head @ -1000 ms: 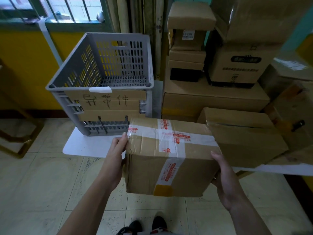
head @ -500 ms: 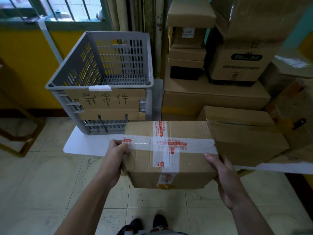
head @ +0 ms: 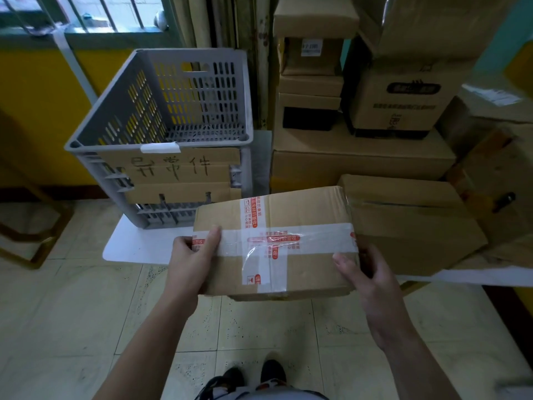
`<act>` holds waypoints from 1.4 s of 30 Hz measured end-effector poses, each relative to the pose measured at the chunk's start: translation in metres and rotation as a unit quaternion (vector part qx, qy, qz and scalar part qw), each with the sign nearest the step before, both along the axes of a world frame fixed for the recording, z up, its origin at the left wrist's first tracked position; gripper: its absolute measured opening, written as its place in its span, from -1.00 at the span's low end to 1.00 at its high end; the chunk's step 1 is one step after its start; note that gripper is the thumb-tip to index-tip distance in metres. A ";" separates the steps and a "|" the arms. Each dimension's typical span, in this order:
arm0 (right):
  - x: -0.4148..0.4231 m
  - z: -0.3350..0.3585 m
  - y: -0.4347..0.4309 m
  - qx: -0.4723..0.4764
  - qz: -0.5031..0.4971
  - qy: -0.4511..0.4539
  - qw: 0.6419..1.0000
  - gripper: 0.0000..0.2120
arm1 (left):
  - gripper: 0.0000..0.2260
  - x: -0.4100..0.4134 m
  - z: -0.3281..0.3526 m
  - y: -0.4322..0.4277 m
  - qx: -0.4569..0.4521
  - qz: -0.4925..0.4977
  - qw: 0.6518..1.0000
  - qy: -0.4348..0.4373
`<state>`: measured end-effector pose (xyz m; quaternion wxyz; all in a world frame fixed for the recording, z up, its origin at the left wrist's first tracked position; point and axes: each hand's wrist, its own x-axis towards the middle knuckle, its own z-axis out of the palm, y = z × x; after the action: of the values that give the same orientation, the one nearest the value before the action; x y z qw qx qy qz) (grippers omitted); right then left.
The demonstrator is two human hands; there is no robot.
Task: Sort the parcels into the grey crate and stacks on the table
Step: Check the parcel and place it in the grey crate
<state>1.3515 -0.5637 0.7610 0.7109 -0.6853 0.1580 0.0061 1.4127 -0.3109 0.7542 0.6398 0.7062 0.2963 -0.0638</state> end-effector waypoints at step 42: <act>0.003 -0.007 -0.014 -0.021 0.021 0.030 0.999 -0.36 | -0.63 0.007 0.003 0.019 -0.048 -0.041 0.998 -0.025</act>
<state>1.3545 -0.5774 0.7543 0.6910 -0.7027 0.1650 0.0378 1.4202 -0.2917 0.7575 0.6767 0.6881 0.2473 -0.0865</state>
